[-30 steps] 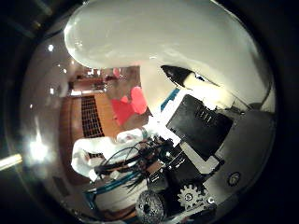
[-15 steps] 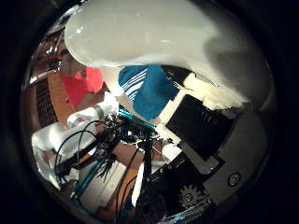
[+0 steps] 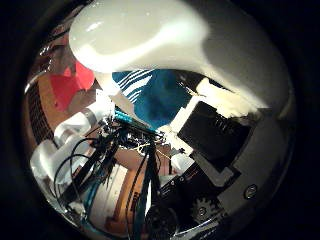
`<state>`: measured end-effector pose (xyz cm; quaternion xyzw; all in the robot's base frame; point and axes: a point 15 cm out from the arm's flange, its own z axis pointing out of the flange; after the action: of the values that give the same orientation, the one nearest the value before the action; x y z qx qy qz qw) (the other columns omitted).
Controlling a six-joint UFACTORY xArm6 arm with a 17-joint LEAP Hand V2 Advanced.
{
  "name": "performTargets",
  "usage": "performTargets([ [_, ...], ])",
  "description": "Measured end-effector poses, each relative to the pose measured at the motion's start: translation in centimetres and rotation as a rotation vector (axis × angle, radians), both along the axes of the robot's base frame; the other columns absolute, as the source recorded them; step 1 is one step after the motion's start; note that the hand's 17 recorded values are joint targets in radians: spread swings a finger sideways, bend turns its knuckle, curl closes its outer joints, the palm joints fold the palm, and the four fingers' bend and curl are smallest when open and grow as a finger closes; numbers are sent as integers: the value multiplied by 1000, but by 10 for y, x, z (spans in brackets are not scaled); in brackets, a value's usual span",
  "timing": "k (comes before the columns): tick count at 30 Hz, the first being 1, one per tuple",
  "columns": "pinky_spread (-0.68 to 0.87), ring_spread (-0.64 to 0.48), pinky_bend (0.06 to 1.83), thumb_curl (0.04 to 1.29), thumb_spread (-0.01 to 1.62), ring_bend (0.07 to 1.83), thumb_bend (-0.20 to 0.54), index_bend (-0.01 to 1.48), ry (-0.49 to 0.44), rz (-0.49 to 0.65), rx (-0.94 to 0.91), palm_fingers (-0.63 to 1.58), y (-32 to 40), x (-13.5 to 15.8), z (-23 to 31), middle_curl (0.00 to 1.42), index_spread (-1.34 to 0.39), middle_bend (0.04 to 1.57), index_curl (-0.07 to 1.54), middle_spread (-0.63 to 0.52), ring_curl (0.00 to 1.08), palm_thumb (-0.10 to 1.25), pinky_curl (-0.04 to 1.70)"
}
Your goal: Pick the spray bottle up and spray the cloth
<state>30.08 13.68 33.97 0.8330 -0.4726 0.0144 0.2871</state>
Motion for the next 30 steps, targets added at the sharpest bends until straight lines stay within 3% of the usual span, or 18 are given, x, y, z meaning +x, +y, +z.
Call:
performTargets([
  [12, -176, -216, 1036, 698, 1042, 1358, -13, 1195, 4, 6, 56, 1134, 19, -7, 6, 695, -185, 1408, 753, -105, 750, 1011, 1354],
  [23, -181, -213, 1030, 700, 1042, 1364, -12, 1195, -134, 40, 442, 1141, 117, 4, 100, 695, -183, 1400, 745, -104, 746, 1041, 1354],
  [30, -193, -202, 1036, 702, 1034, 1370, -12, 1192, -187, 65, 708, 1146, 187, 8, 128, 694, -183, 1396, 743, -104, 738, 1054, 1351],
])
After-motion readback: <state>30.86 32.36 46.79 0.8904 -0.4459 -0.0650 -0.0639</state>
